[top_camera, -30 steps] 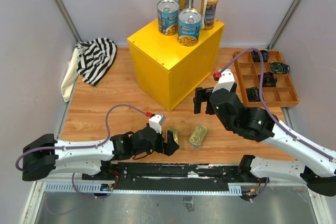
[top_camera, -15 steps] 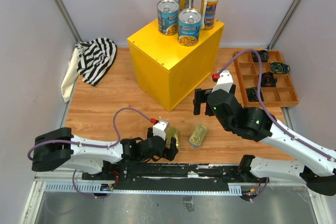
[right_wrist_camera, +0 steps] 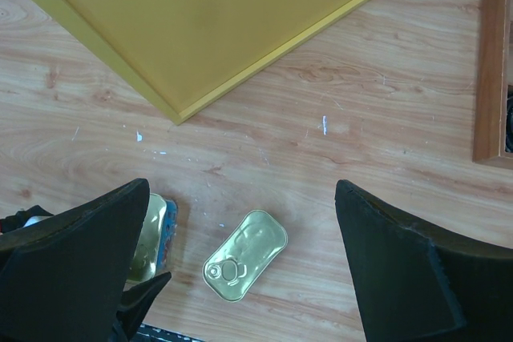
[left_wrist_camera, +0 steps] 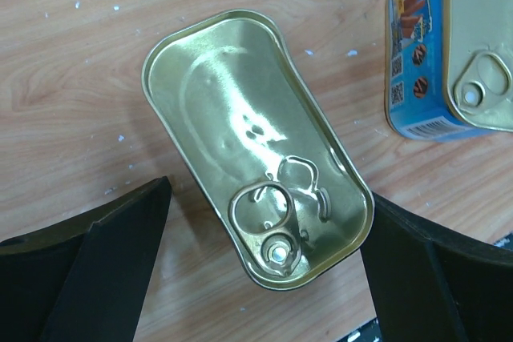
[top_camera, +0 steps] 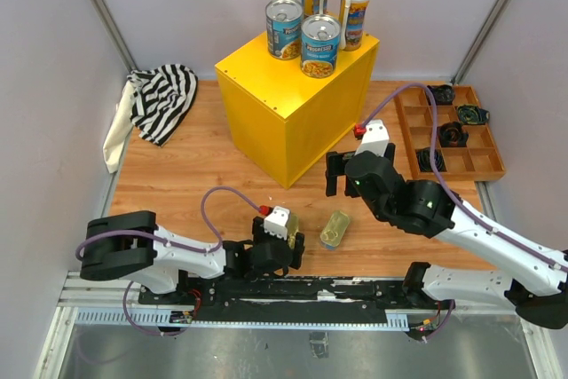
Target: Place and organize the canned foods onto the counter
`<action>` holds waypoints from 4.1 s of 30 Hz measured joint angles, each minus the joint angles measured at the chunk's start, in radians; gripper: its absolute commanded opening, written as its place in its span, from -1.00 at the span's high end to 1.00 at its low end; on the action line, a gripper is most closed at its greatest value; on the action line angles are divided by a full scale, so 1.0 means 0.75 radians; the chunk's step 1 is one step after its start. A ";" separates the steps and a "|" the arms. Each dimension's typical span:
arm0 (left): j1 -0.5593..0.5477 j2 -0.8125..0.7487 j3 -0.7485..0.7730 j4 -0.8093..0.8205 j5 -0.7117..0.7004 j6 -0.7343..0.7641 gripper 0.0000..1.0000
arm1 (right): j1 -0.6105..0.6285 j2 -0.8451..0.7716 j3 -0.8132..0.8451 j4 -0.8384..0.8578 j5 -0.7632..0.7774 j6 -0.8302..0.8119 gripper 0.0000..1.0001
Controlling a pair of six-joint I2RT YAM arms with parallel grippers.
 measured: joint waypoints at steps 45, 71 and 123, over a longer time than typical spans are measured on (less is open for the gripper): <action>-0.017 -0.287 -0.407 0.356 -0.081 0.271 -0.99 | 0.000 0.103 0.020 0.083 -0.044 -0.041 -0.99; -0.017 0.138 -0.407 1.118 -0.076 0.634 -0.23 | 0.000 0.073 0.019 0.082 -0.042 -0.070 -0.98; 0.048 -0.627 0.909 -0.431 -0.034 1.198 0.99 | 0.000 -0.115 0.005 0.053 0.089 -0.076 -0.99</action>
